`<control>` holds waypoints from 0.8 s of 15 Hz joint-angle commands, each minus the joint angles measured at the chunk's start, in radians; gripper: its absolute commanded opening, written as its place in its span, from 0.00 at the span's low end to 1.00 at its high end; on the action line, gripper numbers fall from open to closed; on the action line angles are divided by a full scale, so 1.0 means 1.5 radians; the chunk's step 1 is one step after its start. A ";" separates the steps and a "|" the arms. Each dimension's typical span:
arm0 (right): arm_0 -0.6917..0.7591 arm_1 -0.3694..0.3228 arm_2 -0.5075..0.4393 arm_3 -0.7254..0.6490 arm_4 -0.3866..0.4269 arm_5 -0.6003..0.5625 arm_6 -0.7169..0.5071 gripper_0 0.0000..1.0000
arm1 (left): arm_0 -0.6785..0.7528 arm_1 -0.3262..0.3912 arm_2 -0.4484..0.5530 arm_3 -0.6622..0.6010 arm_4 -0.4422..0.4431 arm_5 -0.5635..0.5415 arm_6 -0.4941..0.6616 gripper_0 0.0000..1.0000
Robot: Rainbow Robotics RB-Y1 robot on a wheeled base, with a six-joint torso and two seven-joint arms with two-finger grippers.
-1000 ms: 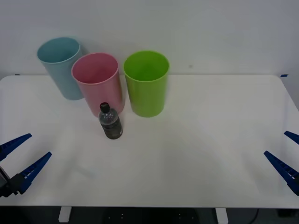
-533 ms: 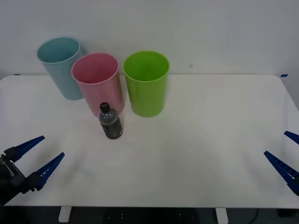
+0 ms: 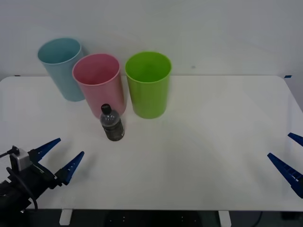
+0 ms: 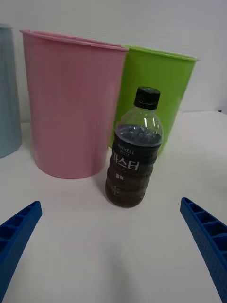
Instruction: Grasp the object on the table and drop it into the matching bin: aluminum can to the light blue bin, PET bottle to the pink bin.
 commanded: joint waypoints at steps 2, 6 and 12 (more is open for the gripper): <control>0.000 0.000 0.000 0.000 0.000 0.000 0.000 1.00 | -0.003 -0.061 0.002 -0.001 -0.036 0.015 -0.007 1.00; 0.000 0.000 0.000 0.000 0.000 0.000 0.000 1.00 | -0.031 -0.108 0.002 -0.001 -0.091 0.033 -0.007 1.00; 0.000 0.000 0.000 0.000 0.000 0.000 0.000 1.00 | -0.068 -0.145 -0.014 0.000 -0.169 0.093 0.003 1.00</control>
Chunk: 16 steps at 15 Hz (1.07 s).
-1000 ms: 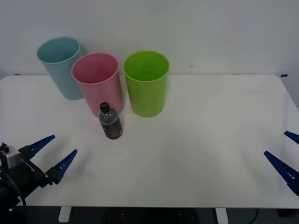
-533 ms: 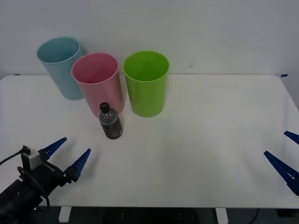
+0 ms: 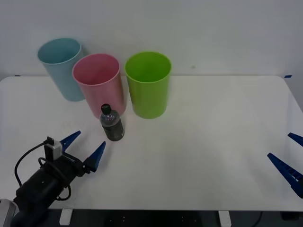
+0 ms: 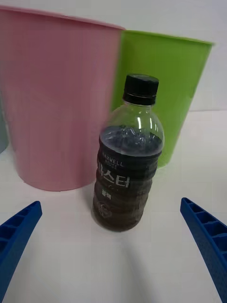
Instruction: Grasp the object on the table and drop it into the matching bin: aluminum can to the light blue bin, PET bottle to the pink bin.
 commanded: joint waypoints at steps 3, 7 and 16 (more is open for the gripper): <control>0.000 0.000 0.000 0.000 0.000 0.000 0.000 1.00 | -0.025 -0.019 -0.026 0.014 -0.038 0.057 0.004 1.00; 0.000 0.000 0.000 0.000 0.000 0.000 0.000 1.00 | -0.063 -0.046 -0.032 0.052 -0.072 0.084 0.003 1.00; 0.000 0.000 0.000 0.000 0.000 0.000 0.000 1.00 | -0.111 -0.079 -0.026 0.087 -0.130 0.124 0.004 1.00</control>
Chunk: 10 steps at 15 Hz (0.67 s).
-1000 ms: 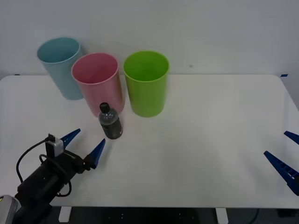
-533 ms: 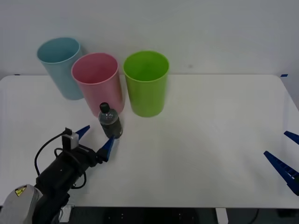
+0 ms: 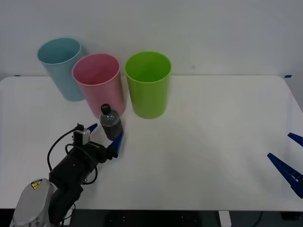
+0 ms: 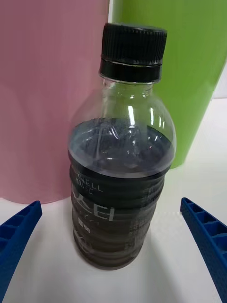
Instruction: Grasp the object on the table and drop it into the matching bin: aluminum can to the light blue bin, PET bottle to the pink bin.
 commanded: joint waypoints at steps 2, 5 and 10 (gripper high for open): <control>0.000 0.000 0.000 0.000 0.000 0.000 0.000 1.00 | -0.029 0.000 0.002 0.030 -0.006 0.015 -0.006 1.00; 0.000 0.000 0.000 0.000 0.000 0.000 0.000 1.00 | -0.038 0.000 0.001 0.035 -0.015 0.015 -0.003 1.00; 0.000 0.000 0.000 0.000 0.000 0.000 0.000 1.00 | -0.040 0.000 -0.001 0.035 -0.015 0.015 -0.002 1.00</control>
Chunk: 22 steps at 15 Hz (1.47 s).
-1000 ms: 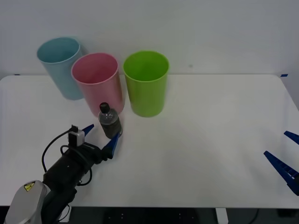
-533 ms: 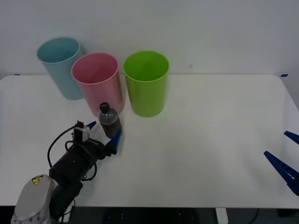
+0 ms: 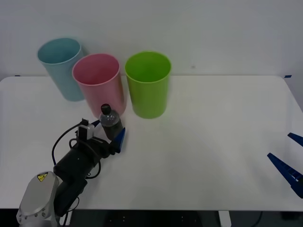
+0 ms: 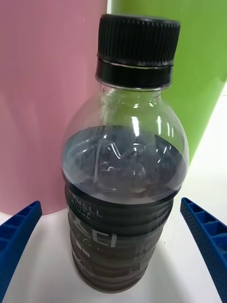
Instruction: Grasp the object on the table and drop it into the matching bin: aluminum can to the light blue bin, PET bottle to the pink bin.
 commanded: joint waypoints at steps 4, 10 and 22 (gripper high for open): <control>0.000 0.000 0.000 0.000 0.000 0.000 0.000 1.00 | -0.002 0.000 -0.011 0.000 0.000 0.007 0.000 1.00; 0.000 0.000 0.000 0.000 0.000 0.000 0.000 1.00 | -0.005 0.000 -0.019 0.000 0.000 0.017 0.000 0.05; 0.000 0.000 0.000 0.000 0.000 0.000 0.000 1.00 | -0.002 0.076 -0.078 0.000 0.092 0.016 0.013 0.00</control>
